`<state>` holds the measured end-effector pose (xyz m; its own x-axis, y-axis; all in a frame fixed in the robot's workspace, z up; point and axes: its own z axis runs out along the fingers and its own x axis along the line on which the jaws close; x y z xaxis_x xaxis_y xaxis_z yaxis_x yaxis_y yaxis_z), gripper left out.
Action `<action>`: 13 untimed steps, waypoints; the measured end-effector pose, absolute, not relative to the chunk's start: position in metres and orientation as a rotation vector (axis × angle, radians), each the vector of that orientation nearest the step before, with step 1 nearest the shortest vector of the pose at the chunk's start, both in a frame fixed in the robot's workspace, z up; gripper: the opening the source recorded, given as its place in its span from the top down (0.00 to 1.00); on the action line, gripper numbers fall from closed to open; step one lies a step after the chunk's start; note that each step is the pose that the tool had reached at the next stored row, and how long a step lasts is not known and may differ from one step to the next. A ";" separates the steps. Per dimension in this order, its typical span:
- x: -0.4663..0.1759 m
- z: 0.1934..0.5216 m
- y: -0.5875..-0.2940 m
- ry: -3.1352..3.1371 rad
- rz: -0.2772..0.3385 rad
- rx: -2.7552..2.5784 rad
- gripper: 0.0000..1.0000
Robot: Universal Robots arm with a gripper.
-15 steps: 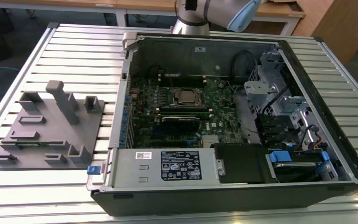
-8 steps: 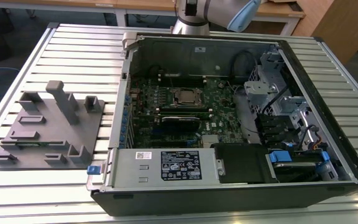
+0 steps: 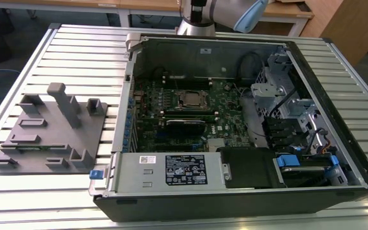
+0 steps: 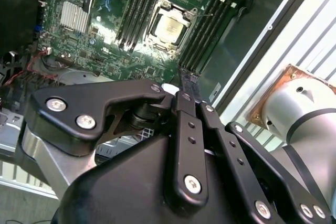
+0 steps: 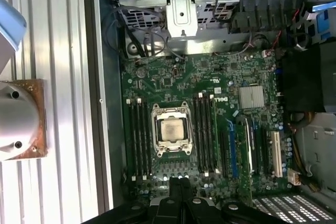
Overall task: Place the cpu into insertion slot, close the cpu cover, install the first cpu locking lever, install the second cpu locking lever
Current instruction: 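Close the cpu cover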
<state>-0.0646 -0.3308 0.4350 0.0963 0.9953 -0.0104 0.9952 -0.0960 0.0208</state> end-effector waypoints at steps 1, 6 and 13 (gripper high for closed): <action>-0.064 0.433 -0.331 2.097 0.010 2.309 0.90; -0.063 0.425 -0.331 2.098 0.010 2.309 0.90; -0.061 0.413 -0.331 2.098 0.010 2.308 0.90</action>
